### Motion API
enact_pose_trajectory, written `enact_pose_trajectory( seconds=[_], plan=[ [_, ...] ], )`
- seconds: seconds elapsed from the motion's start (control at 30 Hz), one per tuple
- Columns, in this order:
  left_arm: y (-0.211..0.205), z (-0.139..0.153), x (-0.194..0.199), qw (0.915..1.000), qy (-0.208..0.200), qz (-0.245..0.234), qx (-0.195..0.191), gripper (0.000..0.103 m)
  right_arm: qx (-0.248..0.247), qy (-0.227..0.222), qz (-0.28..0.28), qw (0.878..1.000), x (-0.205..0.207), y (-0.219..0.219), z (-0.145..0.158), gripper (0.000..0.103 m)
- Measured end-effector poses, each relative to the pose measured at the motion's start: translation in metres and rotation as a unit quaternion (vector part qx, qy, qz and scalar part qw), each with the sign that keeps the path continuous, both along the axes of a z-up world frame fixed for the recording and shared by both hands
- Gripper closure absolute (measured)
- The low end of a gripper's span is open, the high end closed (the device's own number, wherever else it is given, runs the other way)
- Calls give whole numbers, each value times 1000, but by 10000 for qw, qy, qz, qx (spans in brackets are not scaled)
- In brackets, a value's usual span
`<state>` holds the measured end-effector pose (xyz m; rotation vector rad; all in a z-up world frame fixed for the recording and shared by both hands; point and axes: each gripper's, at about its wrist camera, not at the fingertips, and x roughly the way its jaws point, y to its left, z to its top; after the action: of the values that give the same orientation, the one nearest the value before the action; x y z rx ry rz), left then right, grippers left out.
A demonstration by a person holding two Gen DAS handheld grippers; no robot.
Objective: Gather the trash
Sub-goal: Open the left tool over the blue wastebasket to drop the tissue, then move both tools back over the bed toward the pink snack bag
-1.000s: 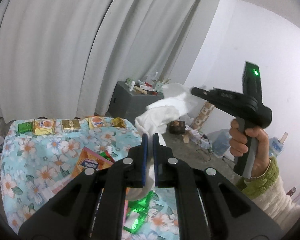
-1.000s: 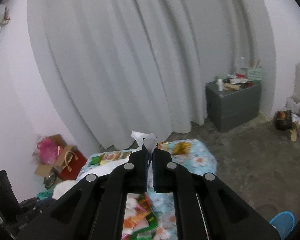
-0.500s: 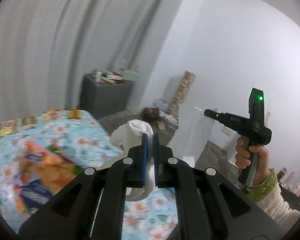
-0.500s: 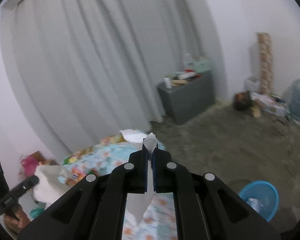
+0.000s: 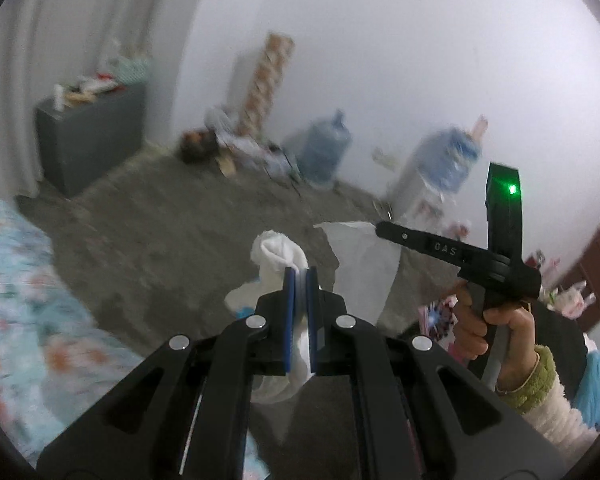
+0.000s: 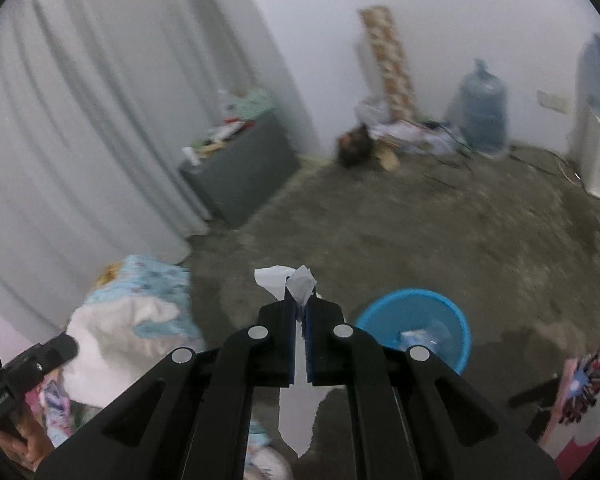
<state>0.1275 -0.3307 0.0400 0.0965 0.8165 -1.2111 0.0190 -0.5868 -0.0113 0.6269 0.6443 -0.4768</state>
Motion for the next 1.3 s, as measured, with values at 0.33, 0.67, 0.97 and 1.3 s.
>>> enact_pose_trajectory(
  seconds=[0.33,0.67,0.97,1.3],
  plan=[
    [-159,-88,-17,9934,138,-576,985,99,690,117,-752,9947,-9,-62,-86,99],
    [-212,-149,-17,9891,-5,-129,1470,49,1199,481,-960,9870,-2,-92,-159,68],
    [-177,-122,-7,9917,-97,46,1284,45,1168,535,-759,9888,-14,-82,-163,59],
    [-72,-40,-18,9962,-203,-1,842,26,454,177,-66,9988,-18,-24,-88,46]
  ],
)
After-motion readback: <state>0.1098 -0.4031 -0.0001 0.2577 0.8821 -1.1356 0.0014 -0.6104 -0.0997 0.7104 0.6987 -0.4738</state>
